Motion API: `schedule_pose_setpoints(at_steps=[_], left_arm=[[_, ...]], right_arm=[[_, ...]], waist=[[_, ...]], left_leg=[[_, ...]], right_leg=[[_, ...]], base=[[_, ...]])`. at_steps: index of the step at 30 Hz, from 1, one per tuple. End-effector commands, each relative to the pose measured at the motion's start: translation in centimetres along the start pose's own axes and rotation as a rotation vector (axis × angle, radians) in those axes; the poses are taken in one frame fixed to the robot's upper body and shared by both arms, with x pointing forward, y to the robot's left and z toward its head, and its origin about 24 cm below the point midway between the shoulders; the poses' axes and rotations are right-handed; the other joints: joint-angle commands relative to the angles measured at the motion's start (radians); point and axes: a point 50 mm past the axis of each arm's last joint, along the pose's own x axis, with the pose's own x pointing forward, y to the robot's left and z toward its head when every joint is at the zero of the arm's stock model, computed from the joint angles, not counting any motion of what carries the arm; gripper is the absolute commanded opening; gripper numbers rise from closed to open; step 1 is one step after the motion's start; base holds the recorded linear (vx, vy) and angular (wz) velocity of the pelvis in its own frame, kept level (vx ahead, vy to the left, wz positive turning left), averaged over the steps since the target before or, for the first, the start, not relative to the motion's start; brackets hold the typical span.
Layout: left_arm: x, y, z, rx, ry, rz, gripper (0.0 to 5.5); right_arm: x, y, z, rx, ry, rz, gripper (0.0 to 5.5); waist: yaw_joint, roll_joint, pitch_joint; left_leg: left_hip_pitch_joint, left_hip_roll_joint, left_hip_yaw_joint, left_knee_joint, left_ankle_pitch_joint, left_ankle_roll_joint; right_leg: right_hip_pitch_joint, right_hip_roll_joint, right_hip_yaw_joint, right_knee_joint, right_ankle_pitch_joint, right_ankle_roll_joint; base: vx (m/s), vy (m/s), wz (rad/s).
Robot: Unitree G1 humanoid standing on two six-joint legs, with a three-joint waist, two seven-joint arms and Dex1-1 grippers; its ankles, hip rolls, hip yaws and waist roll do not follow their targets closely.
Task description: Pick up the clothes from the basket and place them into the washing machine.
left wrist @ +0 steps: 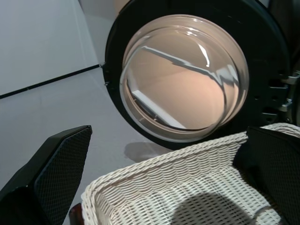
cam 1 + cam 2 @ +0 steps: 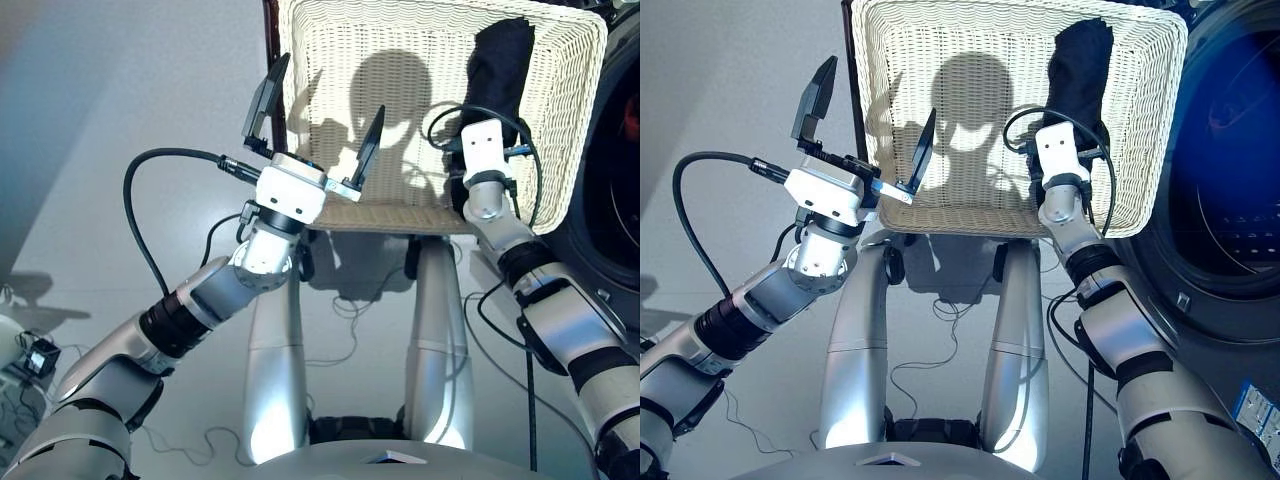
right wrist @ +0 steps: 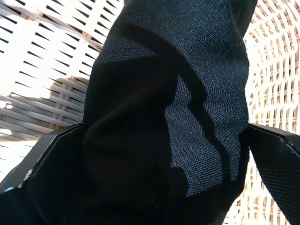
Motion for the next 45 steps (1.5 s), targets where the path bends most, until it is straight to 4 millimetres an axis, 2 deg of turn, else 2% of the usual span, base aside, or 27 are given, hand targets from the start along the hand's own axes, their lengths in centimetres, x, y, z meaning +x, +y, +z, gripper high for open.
schedule_pose_setpoints(at_steps=[1,5,14,15,16,21,26,30,33,34,35,38,39,40,43,45], left_arm=[[0.5,-0.3,2.9,-0.096,-0.152,0.006,5.5],[0.5,-0.5,2.9,-0.117,-0.139,0.007,5.5],[0.5,-0.3,2.6,-0.108,-0.121,-0.001,5.5],[0.3,-0.1,2.4,-0.103,-0.11,-0.003,5.5],[0.4,-0.1,2.5,-0.103,-0.11,-0.003,5.5],[0.3,0.0,2.3,-0.099,-0.098,-0.001,5.5],[0.4,0.2,2.4,-0.082,-0.111,0.008,5.5],[0.1,1.1,2.4,-0.035,-0.112,0.045,5.5],[-0.3,1.7,2.6,0.02,-0.12,0.06,5.5],[-0.3,1.7,2.6,0.019,-0.119,0.06,5.5],[-0.6,2.2,2.7,0.055,-0.122,0.072,5.5],[-1.0,2.9,2.9,0.099,-0.137,0.091,5.5],[-1.1,3.1,3.1,0.102,-0.142,0.104,5.5],[-1.1,3.1,3.1,0.101,-0.142,0.103,5.5],[-1.4,3.9,3.6,0.102,-0.163,0.15,5.5],[-1.6,4.3,3.9,0.112,-0.175,0.158,5.5]], right_arm=[[0.8,-2.1,-0.8,0.045,0.089,-0.067,5.5],[0.9,-2.7,-1.3,0.164,0.144,-0.114,5.5],[0.9,-3.1,-2.0,0.351,0.214,-0.07,5.5],[1.0,-3.3,-2.0,0.353,0.217,-0.073,1.47],[1.0,-3.3,-2.0,0.353,0.217,-0.073,0.0],[1.0,-3.2,-1.9,0.379,0.214,-0.078,0.0],[0.8,-2.3,-0.6,0.323,0.109,-0.042,0.0],[-0.7,-2.1,-0.1,0.427,0.002,-0.065,0.0],[-2.7,-2.5,0.1,0.494,-0.088,-0.068,0.0],[-2.7,-2.5,0.0,0.493,-0.087,-0.069,0.0],[-4.1,-3.8,-0.4,0.533,-0.125,-0.12,0.0],[-5.6,-6.3,-0.8,0.591,-0.184,-0.243,0.0],[-6.0,-7.2,-1.0,0.62,-0.2,-0.297,0.0],[-6.1,-7.2,-1.0,0.62,-0.199,-0.299,0.0],[-7.2,-10.5,-1.0,0.728,-0.273,-0.518,0.0],[-7.9,-11.7,-0.9,0.704,-0.307,-0.594,0.0]], waist=[[0.018,0.106,-0.014],[0.022,0.115,-0.014],[0.025,0.114,-0.014],[0.027,0.115,-0.014],[0.027,0.115,-0.014],[0.025,0.112,-0.014],[0.014,0.098,-0.014],[-0.009,0.066,-0.014],[-0.032,0.041,-0.014],[-0.032,0.04,-0.014],[-0.051,0.023,-0.014],[-0.07,0.005,-0.014],[-0.074,-0.002,-0.014],[-0.073,-0.002,-0.014],[-0.087,-0.022,-0.014],[-0.091,-0.029,-0.014]], left_leg=[[0.0,0.002,0.002,0.08,-0.095,-0.002],[-0.02,0.003,0.002,0.108,-0.101,-0.004],[-0.033,0.003,-0.003,0.121,-0.103,-0.011],[-0.035,0.003,-0.005,0.123,-0.103,-0.012],[-0.036,0.003,-0.005,0.124,-0.103,-0.012],[-0.029,0.004,-0.005,0.113,-0.101,-0.012],[-0.021,0.007,-0.002,0.104,-0.099,-0.012],[-0.012,0.013,-0.003,0.089,-0.098,-0.01],[-0.007,0.016,-0.003,0.076,-0.097,-0.008],[-0.005,0.015,-0.002,0.075,-0.097,-0.008],[-0.005,0.016,-0.004,0.072,-0.097,-0.007],[-0.005,0.016,-0.008,0.068,-0.099,-0.005],[-0.003,0.017,-0.009,0.067,-0.1,-0.004],[-0.002,0.017,-0.009,0.067,-0.1,-0.004],[-0.004,0.019,-0.011,0.071,-0.106,-0.004],[-0.006,0.023,-0.013,0.072,-0.108,-0.004]], right_leg=[[-0.037,0.02,-0.043,-0.031,0.041,-0.012],[-0.058,0.015,-0.05,0.006,0.029,-0.01],[-0.072,0.013,-0.059,0.024,0.022,-0.012],[-0.072,0.012,-0.061,0.026,0.022,-0.011],[-0.072,0.012,-0.061,0.026,0.022,-0.011],[-0.067,0.008,-0.064,0.015,0.025,-0.012],[-0.058,0.012,-0.066,0.003,0.029,-0.014],[-0.043,0.02,-0.068,-0.024,0.036,-0.012],[-0.034,0.023,-0.066,-0.045,0.044,-0.009],[-0.032,0.023,-0.066,-0.045,0.044,-0.009],[-0.029,0.025,-0.064,-0.055,0.045,-0.007],[-0.026,0.028,-0.062,-0.064,0.046,-0.004],[-0.025,0.029,-0.062,-0.065,0.046,-0.003],[-0.024,0.029,-0.062,-0.065,0.046,-0.003],[-0.023,0.035,-0.065,-0.069,0.045,0.0],[-0.021,0.037,-0.065,-0.073,0.043,0.0]], base=[[0.0,0.0,0.0],[0.0,0.0,0.0],[0.0,0.0,0.0],[0.0,0.0,0.0],[0.0,0.0,0.0],[0.0,0.0,0.0],[0.0,0.0,0.0],[0.0,0.0,0.0],[0.0,0.0,0.0],[0.0,0.0,0.0],[0.0,0.0,0.0],[0.0,0.0,0.0],[0.0,0.0,0.0],[0.0,0.0,0.0],[0.0,0.0,0.0],[0.0,0.0,0.0]])
